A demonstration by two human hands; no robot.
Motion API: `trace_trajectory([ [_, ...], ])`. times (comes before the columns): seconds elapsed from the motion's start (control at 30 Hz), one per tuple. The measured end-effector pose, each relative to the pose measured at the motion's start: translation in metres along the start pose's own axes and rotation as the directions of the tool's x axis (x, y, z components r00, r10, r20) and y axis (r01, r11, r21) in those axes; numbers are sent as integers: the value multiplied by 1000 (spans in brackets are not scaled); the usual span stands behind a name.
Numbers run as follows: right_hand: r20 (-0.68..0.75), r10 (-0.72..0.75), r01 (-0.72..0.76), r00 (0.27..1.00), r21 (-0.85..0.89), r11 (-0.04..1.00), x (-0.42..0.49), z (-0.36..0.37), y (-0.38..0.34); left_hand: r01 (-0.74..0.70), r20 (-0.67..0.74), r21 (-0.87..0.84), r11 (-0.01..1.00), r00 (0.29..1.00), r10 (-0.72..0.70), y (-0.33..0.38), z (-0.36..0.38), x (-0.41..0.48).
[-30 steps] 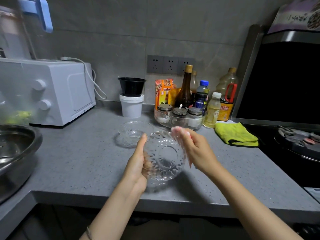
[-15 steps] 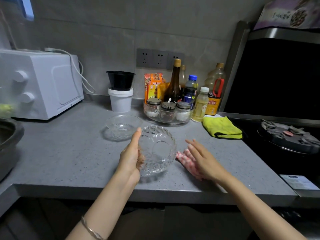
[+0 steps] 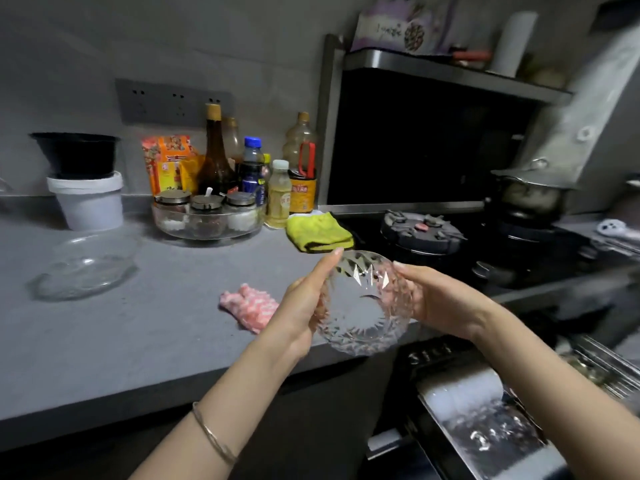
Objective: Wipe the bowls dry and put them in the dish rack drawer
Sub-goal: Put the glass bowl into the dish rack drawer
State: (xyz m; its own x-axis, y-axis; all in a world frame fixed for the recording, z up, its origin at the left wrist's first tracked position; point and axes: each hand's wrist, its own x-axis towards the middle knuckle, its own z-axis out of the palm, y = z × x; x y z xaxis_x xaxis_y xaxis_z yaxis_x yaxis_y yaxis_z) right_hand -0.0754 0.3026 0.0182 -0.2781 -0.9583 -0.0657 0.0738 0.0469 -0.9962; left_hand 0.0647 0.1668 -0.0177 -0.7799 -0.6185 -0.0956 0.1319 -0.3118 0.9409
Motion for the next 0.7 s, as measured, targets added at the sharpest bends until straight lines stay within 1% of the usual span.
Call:
trace_trajectory([
  [0.07, -41, 51, -51, 998, 6, 999, -27, -26, 3, 50, 82, 17, 999, 995, -52, -13, 30, 5],
  [0.13, -121, 57, -51, 991, 52, 997, -52, -52, 8, 96, 192, 6, 995, 977, -95, -28, 62, 12],
  [0.17, -165, 57, -44, 985, 79, 996, -64, -62, 11, 120, 231, 27, 992, 965, -123, -36, 78, 14],
  [0.27, -279, 40, -11, 959, 107, 994, -104, -97, 21, 94, 303, 126, 988, 944, -128, -64, 127, 24],
  [0.33, -326, 35, 9, 945, 134, 991, -126, -115, 26, 44, 298, 159, 986, 950, -91, -82, 151, 32],
  [0.43, -491, 74, 13, 868, 170, 985, -157, -156, 41, -18, 295, 201, 979, 955, -43, -118, 189, 44],
  [0.53, -633, 108, 12, 767, 182, 983, -179, -200, 61, -93, 306, 339, 936, 952, -16, -165, 212, 57],
  [0.63, -708, 152, 23, 690, 231, 973, -189, -243, 81, -114, 307, 454, 883, 951, -36, -214, 221, 73],
  [0.7, -726, 183, 17, 663, 259, 966, -186, -267, 93, -129, 313, 570, 811, 947, -69, -243, 224, 83],
])
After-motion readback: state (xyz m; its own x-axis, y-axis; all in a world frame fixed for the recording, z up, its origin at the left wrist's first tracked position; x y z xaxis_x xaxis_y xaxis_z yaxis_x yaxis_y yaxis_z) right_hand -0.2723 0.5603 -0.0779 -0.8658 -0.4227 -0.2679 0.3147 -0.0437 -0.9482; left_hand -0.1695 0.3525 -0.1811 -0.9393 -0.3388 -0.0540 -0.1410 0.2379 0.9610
